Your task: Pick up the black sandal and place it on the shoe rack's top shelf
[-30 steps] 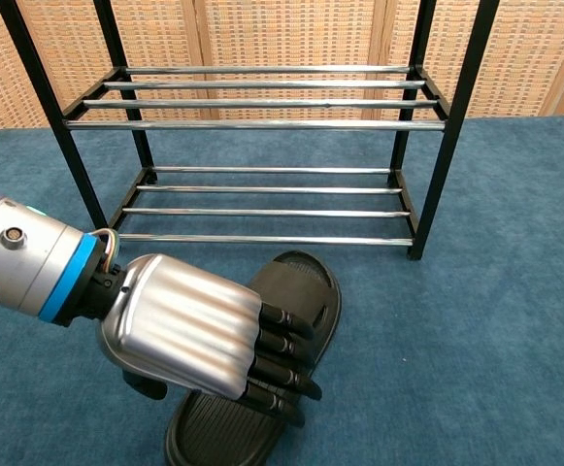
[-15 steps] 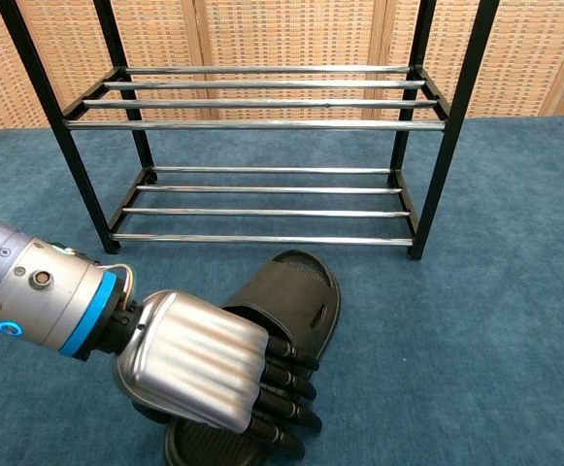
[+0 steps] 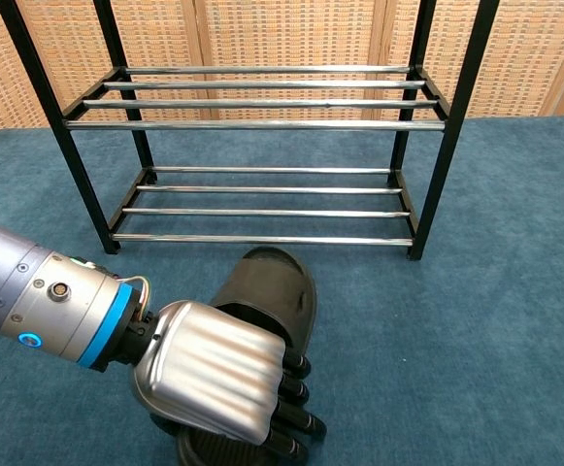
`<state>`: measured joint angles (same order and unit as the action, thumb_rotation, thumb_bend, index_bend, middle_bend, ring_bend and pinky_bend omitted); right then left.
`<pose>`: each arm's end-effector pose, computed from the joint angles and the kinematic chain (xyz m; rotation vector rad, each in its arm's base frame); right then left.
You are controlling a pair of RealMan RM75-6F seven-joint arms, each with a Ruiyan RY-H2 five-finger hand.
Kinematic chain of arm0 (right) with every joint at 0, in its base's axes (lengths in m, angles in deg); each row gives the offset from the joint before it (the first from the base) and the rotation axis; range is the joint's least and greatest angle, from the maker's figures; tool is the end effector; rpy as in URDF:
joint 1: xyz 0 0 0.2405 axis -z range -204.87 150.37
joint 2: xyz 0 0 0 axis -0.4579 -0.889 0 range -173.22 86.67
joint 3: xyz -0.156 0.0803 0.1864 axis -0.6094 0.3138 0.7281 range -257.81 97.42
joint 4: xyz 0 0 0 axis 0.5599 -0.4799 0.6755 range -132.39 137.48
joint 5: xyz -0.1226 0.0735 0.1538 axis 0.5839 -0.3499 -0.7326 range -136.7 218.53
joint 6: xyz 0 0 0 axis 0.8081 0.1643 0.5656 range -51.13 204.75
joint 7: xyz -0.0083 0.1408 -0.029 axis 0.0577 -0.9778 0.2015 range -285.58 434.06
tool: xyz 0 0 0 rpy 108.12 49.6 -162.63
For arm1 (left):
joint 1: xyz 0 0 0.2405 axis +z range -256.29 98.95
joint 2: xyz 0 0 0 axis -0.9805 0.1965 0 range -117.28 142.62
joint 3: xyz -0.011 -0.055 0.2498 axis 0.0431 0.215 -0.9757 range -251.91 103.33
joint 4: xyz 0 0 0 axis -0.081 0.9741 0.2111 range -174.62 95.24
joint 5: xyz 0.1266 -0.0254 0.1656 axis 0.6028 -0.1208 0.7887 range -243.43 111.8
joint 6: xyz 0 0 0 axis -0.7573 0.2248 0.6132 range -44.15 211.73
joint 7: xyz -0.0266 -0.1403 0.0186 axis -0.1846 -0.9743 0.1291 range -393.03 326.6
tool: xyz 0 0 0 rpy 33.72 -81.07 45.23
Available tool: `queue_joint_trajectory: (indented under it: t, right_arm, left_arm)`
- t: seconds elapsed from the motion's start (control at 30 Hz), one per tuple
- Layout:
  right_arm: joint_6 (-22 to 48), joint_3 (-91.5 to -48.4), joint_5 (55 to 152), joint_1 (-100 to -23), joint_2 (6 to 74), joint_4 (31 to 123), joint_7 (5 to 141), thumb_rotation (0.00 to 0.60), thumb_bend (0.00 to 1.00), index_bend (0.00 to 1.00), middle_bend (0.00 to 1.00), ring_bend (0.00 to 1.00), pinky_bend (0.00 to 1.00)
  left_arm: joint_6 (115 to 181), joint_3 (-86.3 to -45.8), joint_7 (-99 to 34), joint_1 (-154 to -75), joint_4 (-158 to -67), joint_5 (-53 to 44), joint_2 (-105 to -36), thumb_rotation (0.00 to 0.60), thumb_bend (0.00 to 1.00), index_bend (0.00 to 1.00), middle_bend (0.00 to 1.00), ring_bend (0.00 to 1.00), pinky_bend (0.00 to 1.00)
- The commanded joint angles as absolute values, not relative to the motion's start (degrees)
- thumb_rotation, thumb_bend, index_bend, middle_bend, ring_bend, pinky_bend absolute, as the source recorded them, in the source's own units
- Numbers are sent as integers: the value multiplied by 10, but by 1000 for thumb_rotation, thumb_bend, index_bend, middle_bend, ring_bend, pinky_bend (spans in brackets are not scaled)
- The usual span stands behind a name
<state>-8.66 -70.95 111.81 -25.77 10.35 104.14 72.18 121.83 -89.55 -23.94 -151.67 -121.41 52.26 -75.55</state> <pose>-0.3312 -0.1618 0.2310 1.0418 -0.9774 0.8022 -0.0893 0.2567 -0.0863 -3.0227 0.5797 -0.5396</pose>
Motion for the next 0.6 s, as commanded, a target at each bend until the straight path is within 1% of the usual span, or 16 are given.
queue_joint_trajectory:
  t: [0.03,0.13,0.27,0.37,0.6]
  right_arm:
    - [-85,-710,1120,-258,103,1042,720,600,0,0,0,0,0]
    - [-84,-712,1122,-258,102,1043,719,600,0,0,0,0,0]
    - [-84,-714,1125,-258,102,1044,720,600,0,0,0,0,0]
    - [-84,-715,1128,-258,102,1045,721,600,0,0,0,0,0]
    - [-86,-720,1138,-258,102,1050,725,600,0,0,0,0,0]
  left_arm:
    - [1253,-911,-255,-1519,-1196,544,-763,600,253,654,552,460,450]
    - [1274,-916,-256,-1516,-1186,551,-763,600,253,673,568,476,461]
    - [1294,-913,-241,-1512,-1189,556,-754,600,253,681,575,482,468]
    - [1311,-910,-209,-1505,-1205,562,-732,600,253,692,583,491,476]
    - [1322,-910,-154,-1484,-1244,558,-691,600,253,707,593,501,485]
